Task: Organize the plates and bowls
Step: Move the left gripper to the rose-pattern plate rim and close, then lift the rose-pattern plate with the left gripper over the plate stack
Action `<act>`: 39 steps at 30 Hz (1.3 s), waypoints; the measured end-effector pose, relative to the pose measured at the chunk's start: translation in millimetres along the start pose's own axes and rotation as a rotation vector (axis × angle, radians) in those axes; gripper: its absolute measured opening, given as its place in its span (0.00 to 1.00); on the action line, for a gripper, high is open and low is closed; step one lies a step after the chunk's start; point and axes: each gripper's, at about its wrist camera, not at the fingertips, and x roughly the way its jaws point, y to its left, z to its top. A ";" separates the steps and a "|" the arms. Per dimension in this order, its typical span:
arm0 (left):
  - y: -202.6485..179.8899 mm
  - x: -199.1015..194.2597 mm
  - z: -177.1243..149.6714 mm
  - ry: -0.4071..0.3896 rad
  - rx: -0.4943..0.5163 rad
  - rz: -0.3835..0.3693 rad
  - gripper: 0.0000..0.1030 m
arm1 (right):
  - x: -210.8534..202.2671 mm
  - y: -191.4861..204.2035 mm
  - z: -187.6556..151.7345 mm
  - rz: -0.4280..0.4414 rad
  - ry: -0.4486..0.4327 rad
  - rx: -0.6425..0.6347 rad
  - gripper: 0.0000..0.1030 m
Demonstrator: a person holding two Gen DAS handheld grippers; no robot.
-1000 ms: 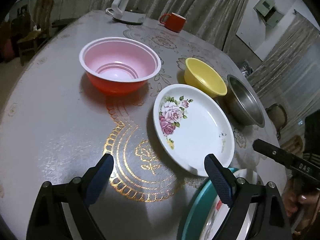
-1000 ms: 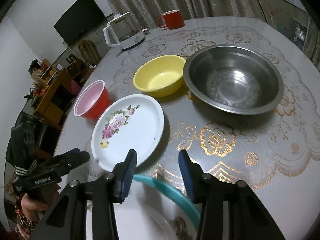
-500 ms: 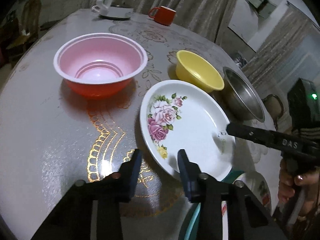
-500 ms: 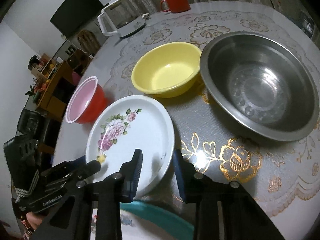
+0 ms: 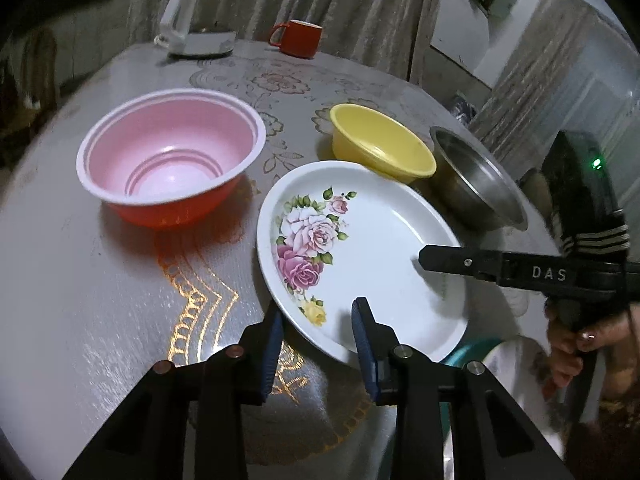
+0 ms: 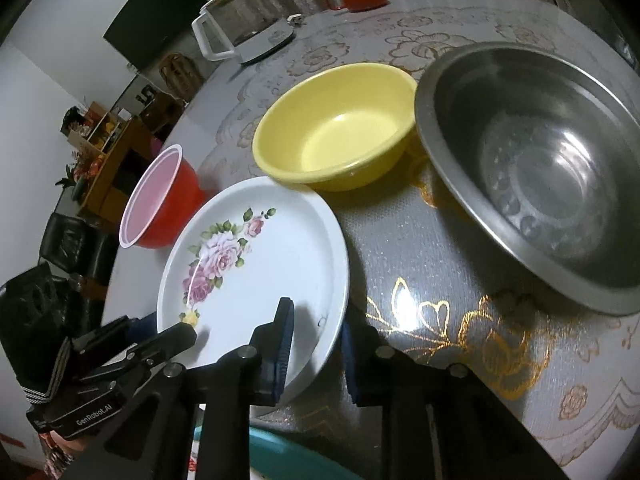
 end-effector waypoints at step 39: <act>-29.7 -77.9 -27.4 -0.221 0.100 0.027 0.33 | -67.6 42.2 -49.0 0.039 -0.171 -0.118 0.20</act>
